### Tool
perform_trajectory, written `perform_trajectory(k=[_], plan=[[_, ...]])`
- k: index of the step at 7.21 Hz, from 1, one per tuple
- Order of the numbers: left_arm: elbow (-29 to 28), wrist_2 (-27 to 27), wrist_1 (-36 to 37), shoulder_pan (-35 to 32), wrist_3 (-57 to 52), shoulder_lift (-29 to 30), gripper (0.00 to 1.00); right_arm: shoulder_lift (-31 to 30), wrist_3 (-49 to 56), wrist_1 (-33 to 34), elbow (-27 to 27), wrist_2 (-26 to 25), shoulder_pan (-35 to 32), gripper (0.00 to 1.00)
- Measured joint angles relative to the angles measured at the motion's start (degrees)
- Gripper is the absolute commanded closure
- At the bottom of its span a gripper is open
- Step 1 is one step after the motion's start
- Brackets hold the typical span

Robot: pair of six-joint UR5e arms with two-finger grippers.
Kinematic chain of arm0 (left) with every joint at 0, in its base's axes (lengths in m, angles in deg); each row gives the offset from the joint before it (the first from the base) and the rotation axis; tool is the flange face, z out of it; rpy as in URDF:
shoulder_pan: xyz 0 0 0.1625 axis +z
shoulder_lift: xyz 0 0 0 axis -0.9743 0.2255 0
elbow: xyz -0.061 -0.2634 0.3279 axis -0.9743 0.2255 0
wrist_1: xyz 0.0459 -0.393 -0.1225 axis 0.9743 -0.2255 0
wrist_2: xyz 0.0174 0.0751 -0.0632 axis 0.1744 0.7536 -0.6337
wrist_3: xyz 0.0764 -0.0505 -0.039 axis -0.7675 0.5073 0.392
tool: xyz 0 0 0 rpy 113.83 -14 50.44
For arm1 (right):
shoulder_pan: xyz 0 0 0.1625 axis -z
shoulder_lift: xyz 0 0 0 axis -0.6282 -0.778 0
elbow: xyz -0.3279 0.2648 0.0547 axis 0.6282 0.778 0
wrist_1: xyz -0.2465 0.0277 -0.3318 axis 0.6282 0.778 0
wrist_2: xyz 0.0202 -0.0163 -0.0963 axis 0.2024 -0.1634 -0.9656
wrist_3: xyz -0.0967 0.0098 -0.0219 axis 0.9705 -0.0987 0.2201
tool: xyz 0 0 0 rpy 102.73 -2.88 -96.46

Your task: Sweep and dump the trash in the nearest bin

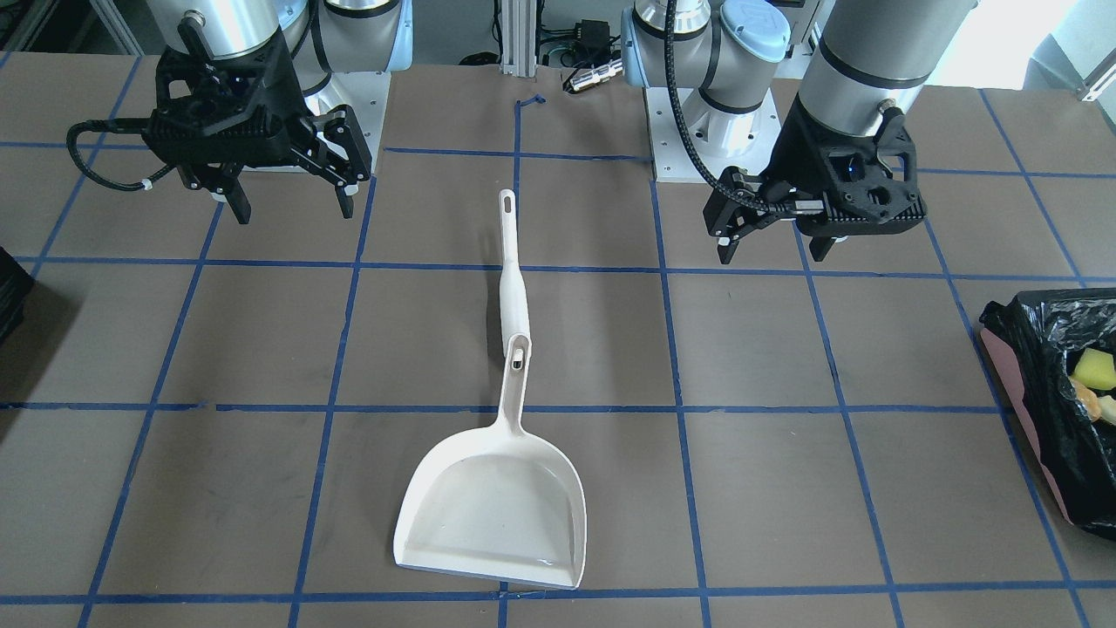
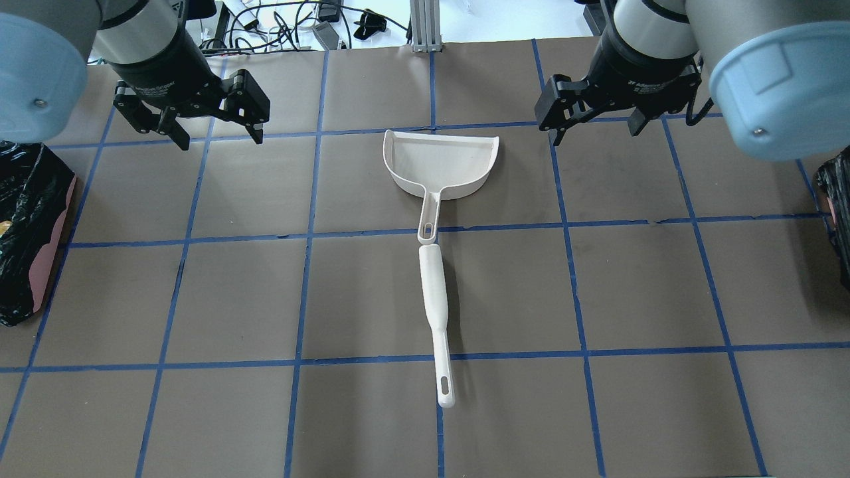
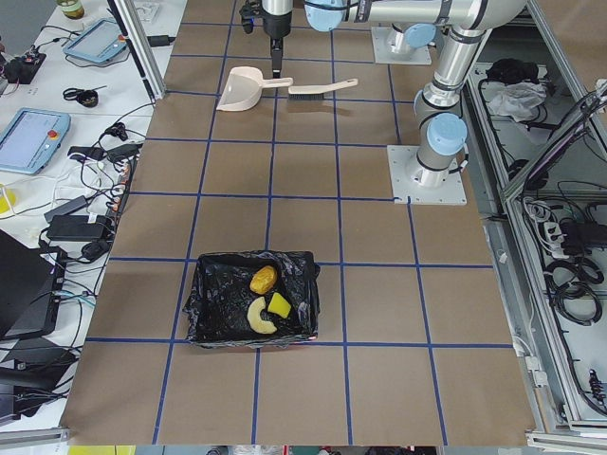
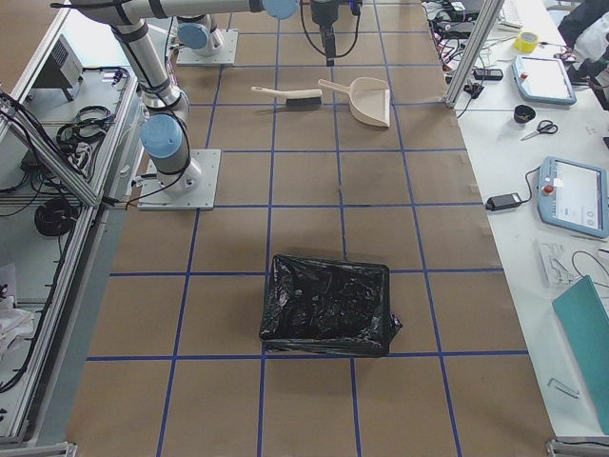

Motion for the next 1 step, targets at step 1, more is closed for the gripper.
perform_trajectory(k=[1], plan=[[0.04, 0.07, -0.06, 0.07, -0.02, -0.02, 0.0, -0.03, -0.05, 0.41, -0.04, 0.0, 0.0, 0.0]])
